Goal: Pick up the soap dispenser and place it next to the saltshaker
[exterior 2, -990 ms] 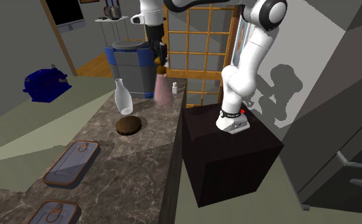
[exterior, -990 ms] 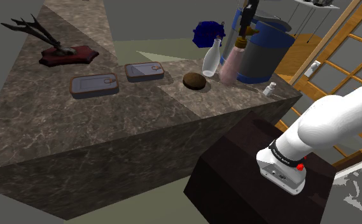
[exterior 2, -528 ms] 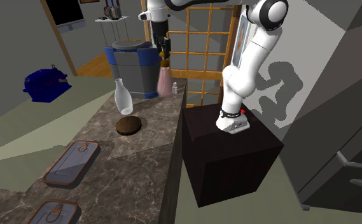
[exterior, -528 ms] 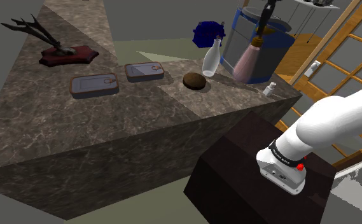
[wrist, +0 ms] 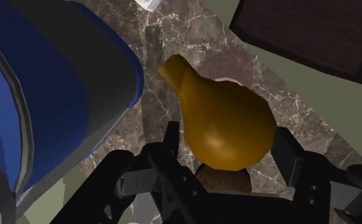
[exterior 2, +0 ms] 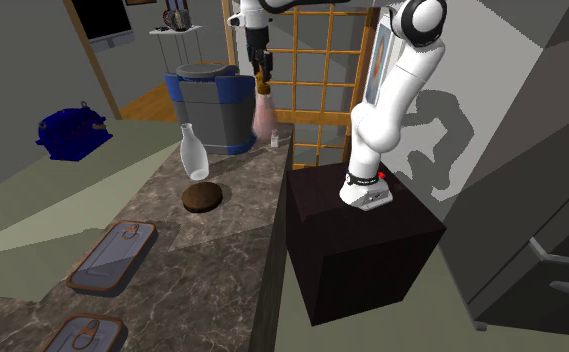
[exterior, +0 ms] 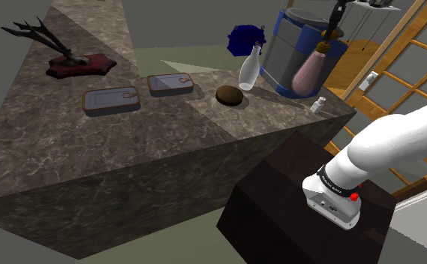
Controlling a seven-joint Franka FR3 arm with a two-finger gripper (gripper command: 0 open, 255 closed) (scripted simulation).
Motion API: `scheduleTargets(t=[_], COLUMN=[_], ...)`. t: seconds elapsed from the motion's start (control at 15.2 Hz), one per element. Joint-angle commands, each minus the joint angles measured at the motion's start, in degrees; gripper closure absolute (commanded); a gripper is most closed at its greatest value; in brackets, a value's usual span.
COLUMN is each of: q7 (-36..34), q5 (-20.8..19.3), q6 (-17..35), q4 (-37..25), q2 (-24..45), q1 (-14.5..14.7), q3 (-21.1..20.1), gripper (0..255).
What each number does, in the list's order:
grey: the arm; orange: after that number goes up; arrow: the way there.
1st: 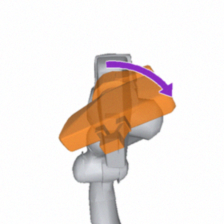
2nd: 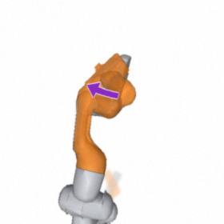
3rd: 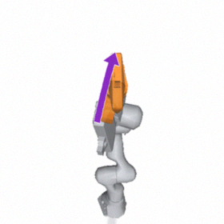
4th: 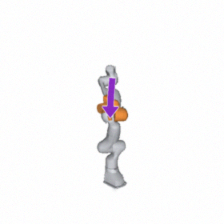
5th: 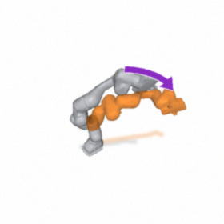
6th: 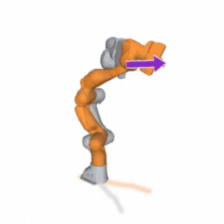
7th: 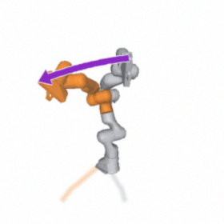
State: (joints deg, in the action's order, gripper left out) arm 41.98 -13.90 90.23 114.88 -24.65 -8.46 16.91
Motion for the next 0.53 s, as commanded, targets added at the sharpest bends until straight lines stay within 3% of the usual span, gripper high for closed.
scheduleTargets(t=[0.0,0.46], q7=[3.05,13.53], q5=[-0.88,-2.19], q6=[0.47,2.27], q4=[-0.37,-4.88], q2=[0.19,4.34], q1=[-0.95,-3.5], q3=[2.22,10.26], gripper=[255,255])
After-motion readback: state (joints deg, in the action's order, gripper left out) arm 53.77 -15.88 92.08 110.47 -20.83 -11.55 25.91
